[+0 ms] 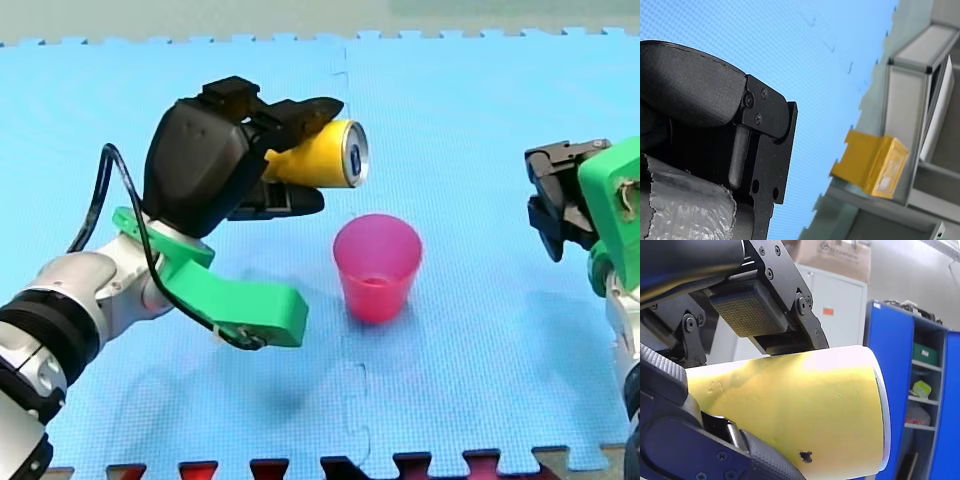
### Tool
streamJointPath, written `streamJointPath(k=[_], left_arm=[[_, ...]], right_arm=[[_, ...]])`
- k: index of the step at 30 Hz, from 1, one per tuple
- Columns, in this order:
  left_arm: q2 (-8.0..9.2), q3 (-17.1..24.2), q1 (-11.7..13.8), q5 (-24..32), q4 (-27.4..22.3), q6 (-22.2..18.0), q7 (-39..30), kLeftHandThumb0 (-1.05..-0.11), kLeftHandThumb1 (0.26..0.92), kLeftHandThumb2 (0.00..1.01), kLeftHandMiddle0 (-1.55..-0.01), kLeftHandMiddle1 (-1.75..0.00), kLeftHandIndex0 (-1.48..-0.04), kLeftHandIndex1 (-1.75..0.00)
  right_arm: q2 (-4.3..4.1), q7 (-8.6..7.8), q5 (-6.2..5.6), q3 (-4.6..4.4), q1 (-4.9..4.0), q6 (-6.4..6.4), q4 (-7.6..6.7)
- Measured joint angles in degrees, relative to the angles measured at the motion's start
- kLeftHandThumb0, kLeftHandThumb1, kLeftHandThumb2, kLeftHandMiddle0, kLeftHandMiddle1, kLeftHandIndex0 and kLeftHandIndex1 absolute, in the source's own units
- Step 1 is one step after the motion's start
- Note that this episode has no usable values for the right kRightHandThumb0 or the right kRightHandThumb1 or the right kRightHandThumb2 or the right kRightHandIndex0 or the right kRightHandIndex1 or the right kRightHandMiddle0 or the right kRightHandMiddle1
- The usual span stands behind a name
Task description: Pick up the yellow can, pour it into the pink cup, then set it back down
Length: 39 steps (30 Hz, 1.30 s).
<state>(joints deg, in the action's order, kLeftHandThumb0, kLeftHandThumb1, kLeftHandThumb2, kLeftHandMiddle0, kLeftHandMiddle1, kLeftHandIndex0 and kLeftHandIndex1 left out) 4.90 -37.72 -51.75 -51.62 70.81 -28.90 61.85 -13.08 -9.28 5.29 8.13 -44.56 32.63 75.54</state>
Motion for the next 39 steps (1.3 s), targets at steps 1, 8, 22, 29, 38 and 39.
streamJointPath(k=[1,8,22,29,38,39], left_arm=[[0.02,-0.1,0.0,0.0,0.0,0.2,0.1,-0.346,0.843,0.00,-0.89,-1.37,-1.19,-0.01],[0.16,-1.4,-0.3,-1.3,-0.2,1.8,1.3,-0.338,0.839,0.00,-0.78,-1.64,-1.25,-0.04],[0.25,-3.4,-0.9,-2.9,-0.1,4.3,3.3,-0.316,0.830,0.00,-0.73,-1.75,-0.68,-1.29],[0.20,-3.8,-1.1,-3.3,0.0,4.9,3.5,-0.305,0.829,0.00,-0.73,-1.75,-0.57,-1.49],[-1.02,0.3,0.8,2.8,0.0,0.8,2.3,-0.357,0.834,0.00,-0.77,-1.70,-1.00,-0.43],[-1.27,1.0,1.1,3.5,0.0,0.4,2.6,-0.365,0.835,0.00,-0.80,-1.67,-1.06,-0.31]], right_arm=[[0.00,0.10,0.03,-0.05,0.00,0.00,-0.01],[-0.01,0.37,0.17,-0.33,0.02,0.07,-0.08],[-0.11,1.51,0.53,-0.96,0.07,-0.18,-0.26],[-0.21,2.46,0.86,-1.53,0.07,-1.31,-0.29],[-0.39,2.45,0.62,-1.48,0.07,-1.47,-0.40],[-0.44,2.43,0.61,-1.47,0.06,-1.48,-0.39]])
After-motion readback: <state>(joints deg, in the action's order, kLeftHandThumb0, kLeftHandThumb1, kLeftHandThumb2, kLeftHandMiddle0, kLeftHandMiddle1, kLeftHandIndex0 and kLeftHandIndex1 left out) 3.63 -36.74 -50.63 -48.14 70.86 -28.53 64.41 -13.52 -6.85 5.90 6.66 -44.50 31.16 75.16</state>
